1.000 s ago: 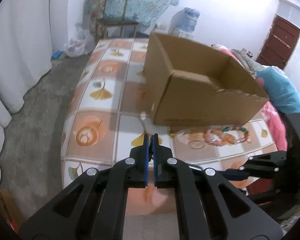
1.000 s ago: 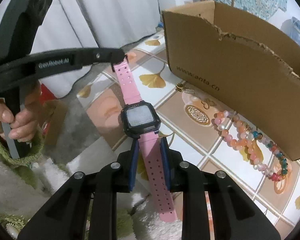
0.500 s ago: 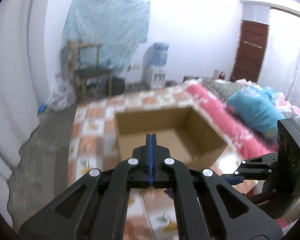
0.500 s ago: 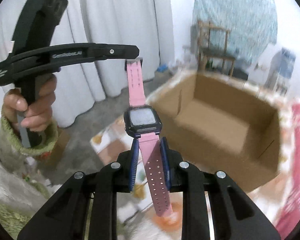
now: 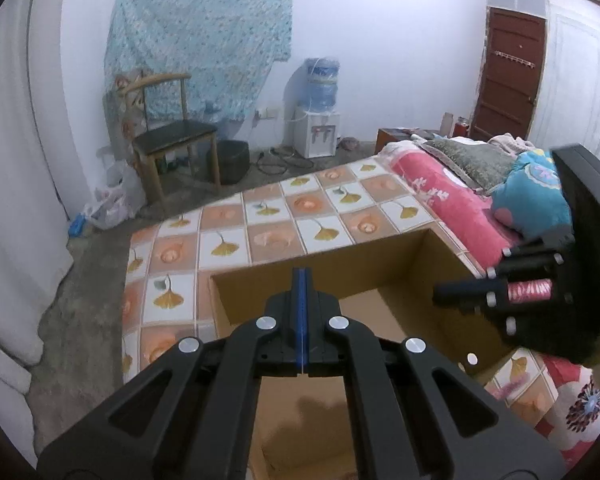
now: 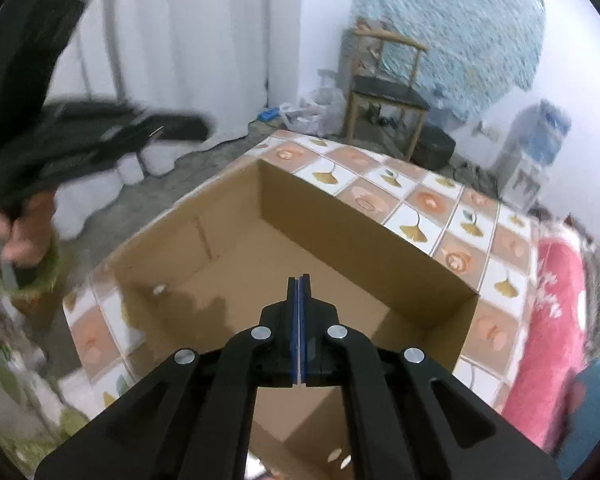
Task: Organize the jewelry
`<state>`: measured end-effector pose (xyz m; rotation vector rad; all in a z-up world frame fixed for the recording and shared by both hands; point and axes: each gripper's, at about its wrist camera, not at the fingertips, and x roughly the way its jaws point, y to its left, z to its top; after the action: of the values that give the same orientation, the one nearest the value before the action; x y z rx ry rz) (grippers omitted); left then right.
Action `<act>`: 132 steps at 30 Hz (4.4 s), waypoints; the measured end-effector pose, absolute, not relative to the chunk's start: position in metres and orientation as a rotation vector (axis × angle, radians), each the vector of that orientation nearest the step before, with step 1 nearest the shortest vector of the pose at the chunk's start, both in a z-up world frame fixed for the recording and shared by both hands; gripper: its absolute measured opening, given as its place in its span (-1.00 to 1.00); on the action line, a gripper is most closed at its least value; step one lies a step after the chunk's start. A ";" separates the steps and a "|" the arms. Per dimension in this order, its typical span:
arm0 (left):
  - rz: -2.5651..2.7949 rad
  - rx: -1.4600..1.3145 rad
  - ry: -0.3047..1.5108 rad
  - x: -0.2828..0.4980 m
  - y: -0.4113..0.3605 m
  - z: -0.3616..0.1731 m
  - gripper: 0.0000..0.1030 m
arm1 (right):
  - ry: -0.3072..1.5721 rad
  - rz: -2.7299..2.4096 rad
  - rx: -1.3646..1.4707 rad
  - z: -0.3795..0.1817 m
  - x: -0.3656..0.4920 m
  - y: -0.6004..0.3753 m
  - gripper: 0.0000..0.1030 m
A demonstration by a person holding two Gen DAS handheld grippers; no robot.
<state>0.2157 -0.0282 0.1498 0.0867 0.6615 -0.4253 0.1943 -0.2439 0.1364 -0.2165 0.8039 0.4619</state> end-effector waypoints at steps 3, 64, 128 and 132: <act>-0.404 0.103 0.653 0.201 -0.019 0.146 -1.00 | 0.770 0.458 -0.139 0.146 0.187 -0.257 -1.00; -0.700 0.953 0.622 0.037 -0.170 -0.028 -0.95 | 0.999 0.216 1.063 -0.061 0.023 -0.378 0.03; -0.479 0.697 0.262 0.053 -0.115 0.133 -0.95 | 0.605 0.572 0.888 0.139 0.112 -0.323 -0.88; -0.460 0.762 0.336 0.110 -0.110 0.128 -0.95 | 0.702 0.577 0.920 0.126 0.169 -0.317 -0.88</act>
<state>0.1103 -0.1104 0.1275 0.7623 0.3361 -0.4596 0.1689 -0.3169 0.1257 0.9200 0.7024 0.5773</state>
